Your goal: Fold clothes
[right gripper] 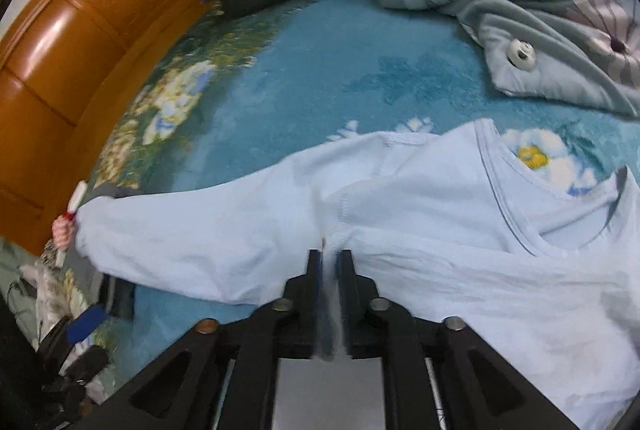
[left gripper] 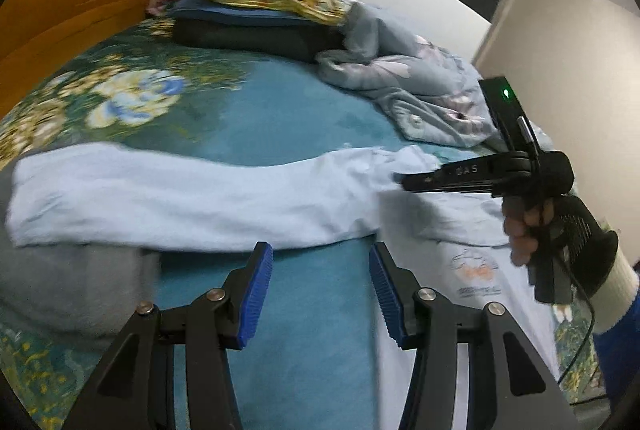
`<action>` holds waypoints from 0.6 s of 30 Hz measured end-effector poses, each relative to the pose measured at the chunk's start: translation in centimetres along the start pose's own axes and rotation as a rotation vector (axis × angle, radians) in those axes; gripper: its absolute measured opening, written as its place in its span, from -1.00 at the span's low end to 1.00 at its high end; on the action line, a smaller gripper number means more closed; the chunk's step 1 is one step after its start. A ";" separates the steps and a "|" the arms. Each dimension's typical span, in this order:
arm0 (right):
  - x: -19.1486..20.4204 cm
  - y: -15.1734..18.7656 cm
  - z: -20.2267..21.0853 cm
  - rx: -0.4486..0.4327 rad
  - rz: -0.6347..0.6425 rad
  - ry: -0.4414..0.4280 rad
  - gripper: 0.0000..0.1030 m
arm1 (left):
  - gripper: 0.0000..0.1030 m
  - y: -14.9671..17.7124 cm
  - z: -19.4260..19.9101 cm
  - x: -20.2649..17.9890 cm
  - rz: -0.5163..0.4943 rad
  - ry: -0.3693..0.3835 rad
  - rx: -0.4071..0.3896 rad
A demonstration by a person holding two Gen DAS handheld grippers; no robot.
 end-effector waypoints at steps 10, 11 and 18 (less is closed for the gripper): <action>-5.7 1.4 10.9 -0.187 0.020 0.020 -0.11 | 0.02 -0.2 -10.5 -7.5 -0.090 0.029 0.174; -7.7 2.1 12.4 -0.212 0.007 0.056 -0.11 | 0.01 -0.1 -11.5 -7.6 -0.081 0.022 0.197; -21.9 9.2 19.5 -0.243 -0.151 0.269 -0.11 | -0.02 0.9 -14.8 -7.9 -0.019 0.008 0.235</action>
Point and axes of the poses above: each gripper's, at about its wrist camera, not at the fingertips, and z roughly against the way its jaws point, x to its left, y to its underside, the point moved 7 cm from there along -z, roughly the way its jaws point, and after that the axes turned 7 degrees about z, right-handed, at the moved point
